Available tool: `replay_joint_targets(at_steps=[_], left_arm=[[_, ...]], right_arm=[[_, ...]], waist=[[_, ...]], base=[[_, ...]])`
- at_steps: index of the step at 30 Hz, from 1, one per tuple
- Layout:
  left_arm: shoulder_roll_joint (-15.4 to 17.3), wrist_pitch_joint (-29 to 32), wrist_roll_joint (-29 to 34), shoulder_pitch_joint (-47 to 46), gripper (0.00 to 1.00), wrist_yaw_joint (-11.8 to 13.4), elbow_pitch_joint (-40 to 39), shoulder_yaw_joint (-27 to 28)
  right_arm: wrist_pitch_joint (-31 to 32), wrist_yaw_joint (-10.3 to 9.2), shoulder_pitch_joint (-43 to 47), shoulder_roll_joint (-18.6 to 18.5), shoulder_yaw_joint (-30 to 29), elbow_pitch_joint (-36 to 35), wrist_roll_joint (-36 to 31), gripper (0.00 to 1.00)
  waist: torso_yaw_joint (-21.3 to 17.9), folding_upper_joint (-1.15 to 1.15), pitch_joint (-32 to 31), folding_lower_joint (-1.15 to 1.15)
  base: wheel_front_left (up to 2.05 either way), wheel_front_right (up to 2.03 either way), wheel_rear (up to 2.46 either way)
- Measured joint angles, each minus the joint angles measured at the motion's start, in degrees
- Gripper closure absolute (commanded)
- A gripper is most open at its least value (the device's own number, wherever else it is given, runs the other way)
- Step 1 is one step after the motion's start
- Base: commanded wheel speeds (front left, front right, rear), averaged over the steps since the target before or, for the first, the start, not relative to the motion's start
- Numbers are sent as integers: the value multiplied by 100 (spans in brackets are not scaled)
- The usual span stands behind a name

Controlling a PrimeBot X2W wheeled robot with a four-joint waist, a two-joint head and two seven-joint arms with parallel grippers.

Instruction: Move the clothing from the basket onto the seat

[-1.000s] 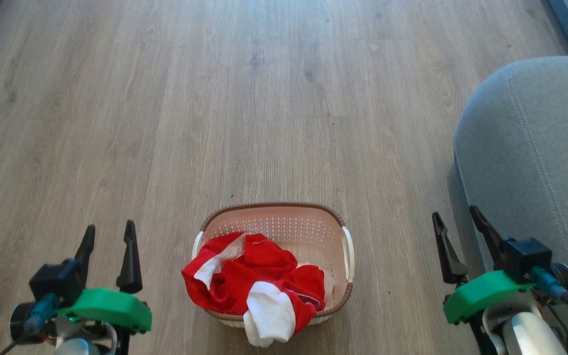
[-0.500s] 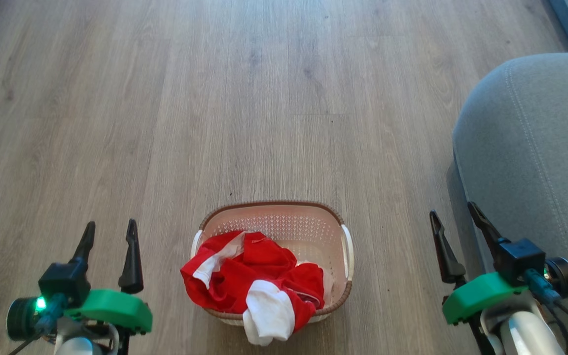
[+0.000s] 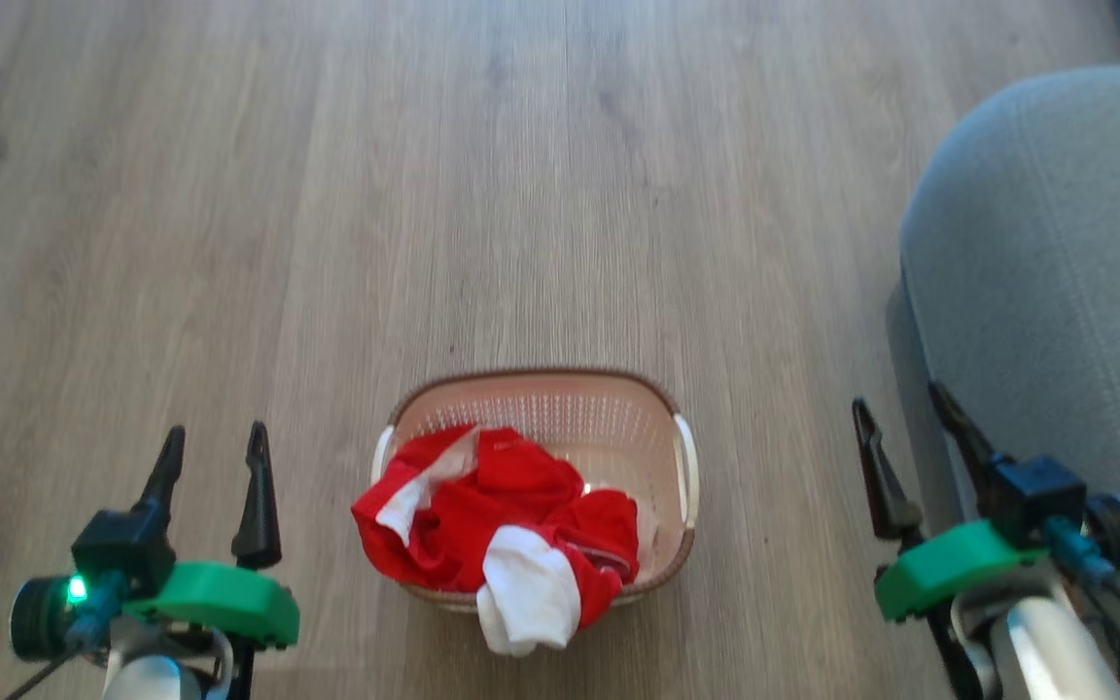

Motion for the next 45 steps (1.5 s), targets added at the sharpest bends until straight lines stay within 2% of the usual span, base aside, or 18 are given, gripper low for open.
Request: replay_joint_targets(at_steps=[4,9,15,20,28,32,45], left_arm=[[0,0,-10,-131,0,-1,-12,-16],[0,-1,-48,-671,0,-16,19,-140],[-5,-18,200,-1479,0,-215,949,-678],[40,-18,511,-2223,0,-229,2038,-938],[341,-16,777,-3172,0,170,3889,-959],[409,-16,823,-3448,0,254,4590,-959],[479,-16,703,-3814,0,408,5346,-948]], right_arm=[[0,0,-187,1,-42,-78,-2,0],[-1,0,-733,2,-166,-298,-51,0],[-1,0,-1314,23,-165,-428,-104,0],[-1,0,-1578,73,-107,-455,-104,0],[-2,0,-1863,160,13,-560,-99,0],[-2,0,-1868,167,-3,-567,-41,0],[-2,0,-1942,190,15,-598,16,0]], waist=[[-3,0,235,0],[-27,0,817,1],[-107,0,1829,2],[-193,0,2467,3],[-491,0,3056,0],[-609,0,3230,1],[-720,0,3488,0]], base=[[0,0,0],[0,0,0],[0,0,0],[0,0,0],[0,0,0],[0,0,0],[0,0,0]])
